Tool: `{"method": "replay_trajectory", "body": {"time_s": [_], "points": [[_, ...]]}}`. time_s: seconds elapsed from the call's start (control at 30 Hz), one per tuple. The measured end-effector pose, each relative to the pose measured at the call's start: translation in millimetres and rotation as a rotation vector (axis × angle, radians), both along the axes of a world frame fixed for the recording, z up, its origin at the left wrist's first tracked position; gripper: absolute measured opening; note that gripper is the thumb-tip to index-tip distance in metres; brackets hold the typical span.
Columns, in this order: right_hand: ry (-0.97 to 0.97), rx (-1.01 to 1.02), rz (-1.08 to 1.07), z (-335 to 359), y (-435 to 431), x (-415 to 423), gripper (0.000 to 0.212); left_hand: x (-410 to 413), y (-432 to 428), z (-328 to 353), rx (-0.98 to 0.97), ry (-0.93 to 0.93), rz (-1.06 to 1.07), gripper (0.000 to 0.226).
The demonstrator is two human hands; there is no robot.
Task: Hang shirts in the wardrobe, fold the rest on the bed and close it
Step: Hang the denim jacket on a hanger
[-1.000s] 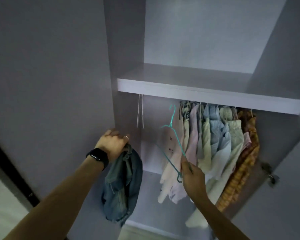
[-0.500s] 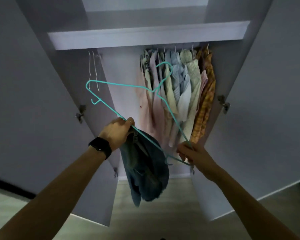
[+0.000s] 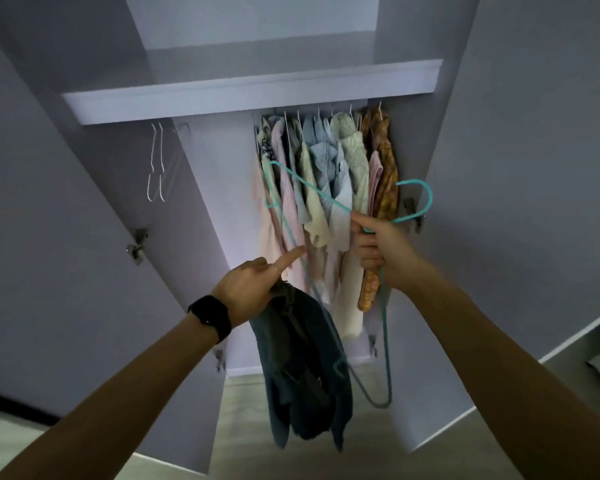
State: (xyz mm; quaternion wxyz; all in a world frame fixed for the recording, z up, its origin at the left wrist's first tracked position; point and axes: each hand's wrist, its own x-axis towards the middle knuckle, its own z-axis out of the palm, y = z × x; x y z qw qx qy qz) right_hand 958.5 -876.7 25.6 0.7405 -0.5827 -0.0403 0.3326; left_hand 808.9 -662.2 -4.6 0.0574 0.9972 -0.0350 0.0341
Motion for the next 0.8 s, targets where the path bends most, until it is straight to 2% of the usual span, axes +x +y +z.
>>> {"method": "replay_trajectory", "body": {"time_s": [0.07, 0.13, 0.2, 0.3, 0.33, 0.37, 0.43, 0.47, 0.53, 0.67, 0.8], "points": [[-0.147, -0.126, -0.160, -3.8, -5.6, 1.8, 0.036, -1.9, 1.4, 8.5, -0.204, 0.012, 0.102, 0.085], [-0.364, -0.278, -0.238, -11.4, -6.3, -6.9, 0.030, -0.9, 1.1, 13.3, -0.300, 0.005, 0.150, 0.072], [-0.555, -0.305, -0.092, -17.4, 3.9, -25.3, 0.040, 0.8, -1.3, 18.2, -0.322, -0.026, 0.153, 0.052], [-0.637, -0.270, 0.181, -23.3, 27.5, -52.4, 0.060, 5.0, -2.0, 24.8, -0.266, -0.113, 0.144, 0.031], [-0.657, -0.264, 0.222, -24.4, 34.5, -57.3, 0.058, 5.4, -1.4, 26.8, -0.234, -0.162, 0.147, 0.024], [-0.697, -0.256, 0.238, -26.7, 40.5, -60.3, 0.046, 4.3, 0.1, 28.0, -0.209, -0.218, 0.151, 0.019], [-0.827, -0.280, 0.176, -31.1, 48.3, -62.1, 0.017, -1.3, 4.5, 27.1, -0.154, -0.345, 0.152, 0.018], [-0.886, -0.296, 0.119, -32.5, 50.4, -60.2, 0.010, -5.8, 8.0, 25.6, -0.140, -0.403, 0.166, 0.018], [-0.909, -0.342, -0.020, -35.1, 51.3, -52.0, 0.019, -17.4, 20.4, 24.6, -0.188, -0.451, 0.282, 0.020], [-0.724, -0.339, -0.175, -29.2, 45.9, -22.0, 0.029, -35.5, 65.8, 21.9, -0.176, -0.270, 0.565, 0.026], [-0.831, -0.400, -0.091, -25.5, 53.7, -13.7, 0.028, -32.2, 71.9, 17.1, -0.240, -0.062, 0.583, 0.010]]}}
